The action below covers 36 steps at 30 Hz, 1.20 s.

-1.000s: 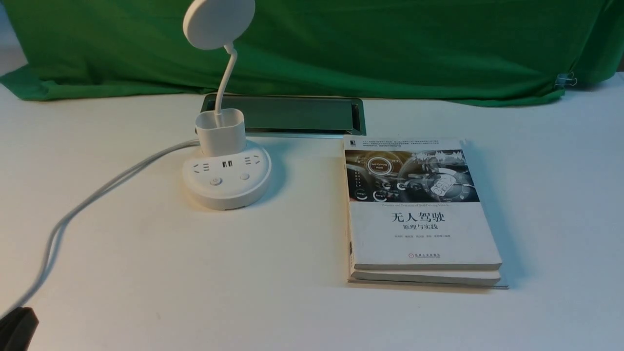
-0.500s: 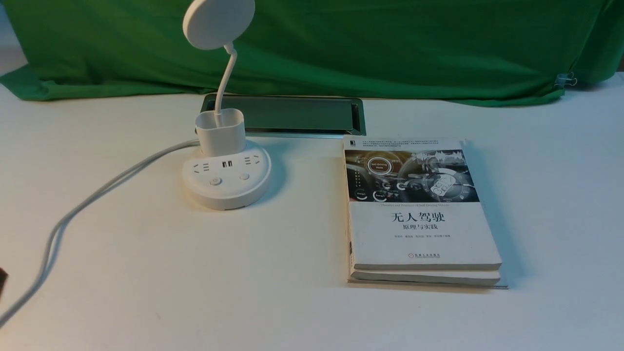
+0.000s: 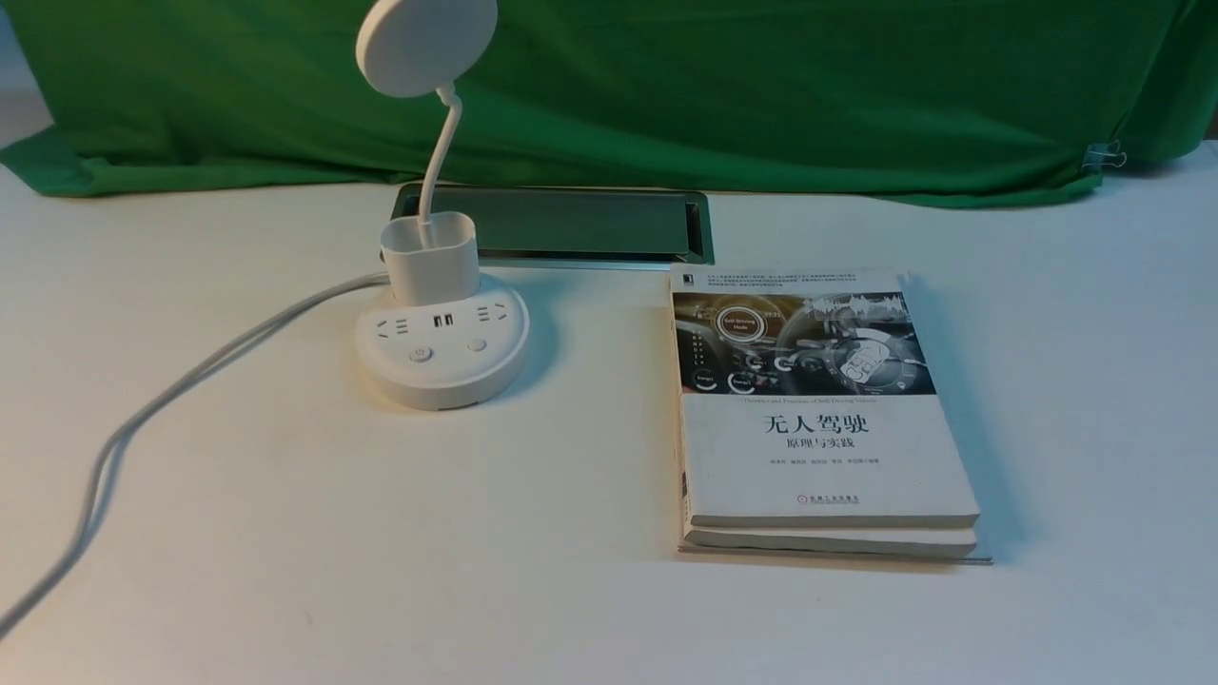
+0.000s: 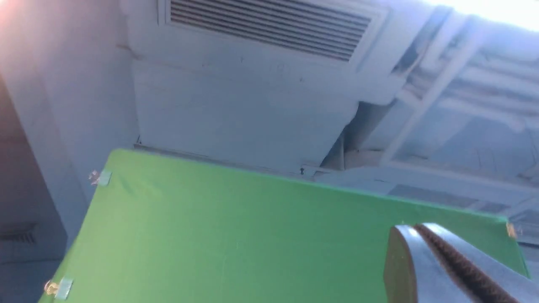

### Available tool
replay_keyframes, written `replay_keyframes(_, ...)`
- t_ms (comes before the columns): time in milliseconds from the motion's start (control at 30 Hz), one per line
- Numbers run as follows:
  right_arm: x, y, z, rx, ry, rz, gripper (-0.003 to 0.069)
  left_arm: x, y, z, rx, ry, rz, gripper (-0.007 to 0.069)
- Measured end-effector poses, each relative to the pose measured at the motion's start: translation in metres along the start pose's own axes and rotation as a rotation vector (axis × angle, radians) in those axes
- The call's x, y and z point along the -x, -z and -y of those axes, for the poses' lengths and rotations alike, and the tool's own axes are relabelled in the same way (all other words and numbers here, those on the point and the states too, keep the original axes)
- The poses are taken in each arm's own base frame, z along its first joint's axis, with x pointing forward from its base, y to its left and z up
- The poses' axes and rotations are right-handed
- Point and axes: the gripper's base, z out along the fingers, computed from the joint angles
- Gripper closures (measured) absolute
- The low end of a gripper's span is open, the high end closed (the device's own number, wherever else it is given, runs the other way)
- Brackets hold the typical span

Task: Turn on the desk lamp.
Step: Use the left arm to press the button switch on the lamp holder

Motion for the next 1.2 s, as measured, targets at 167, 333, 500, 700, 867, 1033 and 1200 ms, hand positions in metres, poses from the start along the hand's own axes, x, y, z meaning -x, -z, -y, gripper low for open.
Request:
replay_keyframes(167,0.000,0.000,0.000,0.000,-0.001,0.000,0.0419,0.011,-0.052,0.002,0.026,-0.095,-0.337,0.0623)
replay_keyframes(333,0.000,0.000,0.000,0.000,0.000,0.000,0.0419,-0.060,-0.079,-0.007,0.099,-0.011,-0.821,0.0623)
replay_keyframes(500,0.000,0.000,0.000,0.000,0.000,0.000,0.0419,-0.138,-0.072,-0.014,0.239,0.184,-1.237,0.0623)
replay_keyframes(700,0.000,0.000,0.000,0.000,0.000,0.000,0.0419,-0.214,-0.058,-0.007,0.228,0.347,-1.681,0.0623)
replay_keyframes(867,0.000,0.000,0.000,0.000,0.000,0.000,0.0419,-0.257,-0.072,0.008,0.019,0.400,-1.818,0.0623)
replay_keyframes(1033,0.000,0.000,0.000,0.000,0.000,0.000,0.0419,-0.309,-0.088,0.023,-0.029,0.201,-1.867,0.0624)
replay_keyframes(1200,0.000,0.000,0.000,0.000,0.000,0.000,0.0419,-0.362,-0.100,0.040,-0.086,-0.021,-1.896,0.0624)
